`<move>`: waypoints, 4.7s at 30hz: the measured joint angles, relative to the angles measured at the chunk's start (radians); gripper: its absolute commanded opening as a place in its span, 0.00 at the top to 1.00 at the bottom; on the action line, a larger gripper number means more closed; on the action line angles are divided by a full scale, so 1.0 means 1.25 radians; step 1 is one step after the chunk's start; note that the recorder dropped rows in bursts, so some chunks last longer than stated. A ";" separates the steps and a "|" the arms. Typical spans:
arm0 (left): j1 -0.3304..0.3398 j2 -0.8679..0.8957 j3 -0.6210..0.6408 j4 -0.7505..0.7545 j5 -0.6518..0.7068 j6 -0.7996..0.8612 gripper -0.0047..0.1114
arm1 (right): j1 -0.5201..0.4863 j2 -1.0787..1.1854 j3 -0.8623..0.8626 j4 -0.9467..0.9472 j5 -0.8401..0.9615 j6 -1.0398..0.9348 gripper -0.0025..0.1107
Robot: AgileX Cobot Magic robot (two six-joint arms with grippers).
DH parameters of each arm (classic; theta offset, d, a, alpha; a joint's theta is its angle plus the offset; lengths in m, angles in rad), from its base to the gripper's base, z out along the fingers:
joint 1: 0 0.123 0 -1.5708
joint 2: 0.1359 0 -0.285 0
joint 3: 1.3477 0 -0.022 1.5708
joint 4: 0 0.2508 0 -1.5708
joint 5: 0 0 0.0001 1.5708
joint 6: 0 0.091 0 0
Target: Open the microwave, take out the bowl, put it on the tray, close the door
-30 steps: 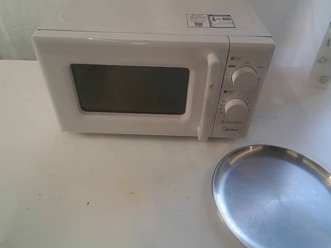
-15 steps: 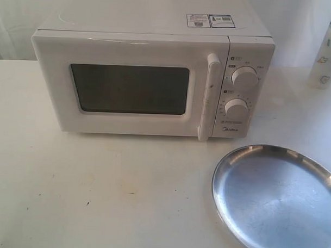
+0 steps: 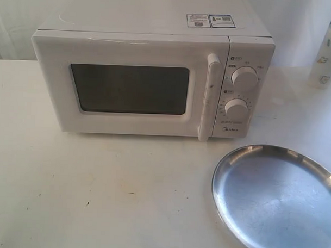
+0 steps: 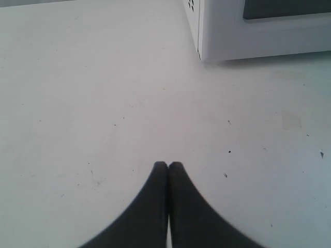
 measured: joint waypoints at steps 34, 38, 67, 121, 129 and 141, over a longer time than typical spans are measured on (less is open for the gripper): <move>0.000 0.000 0.000 0.000 0.000 0.000 0.96 | -0.011 1.121 -0.305 -0.751 -0.507 -0.141 0.98; 0.000 0.000 0.000 0.000 0.000 0.000 0.96 | -0.067 1.170 -0.340 -0.753 -0.507 -0.146 0.98; 0.000 0.000 0.000 0.000 0.000 0.000 0.96 | -0.071 1.318 -0.378 -0.527 -0.507 -0.240 0.58; 0.000 0.000 0.000 0.000 0.000 0.000 0.96 | 0.084 1.315 -0.406 -0.454 -0.379 -0.304 0.98; 0.000 0.000 0.000 0.000 0.000 0.000 0.96 | 0.055 1.298 -0.415 -0.529 -0.355 -0.300 0.98; 0.000 0.000 0.000 0.000 0.000 0.000 0.96 | 0.041 1.243 -0.413 -0.528 -0.288 -0.308 0.56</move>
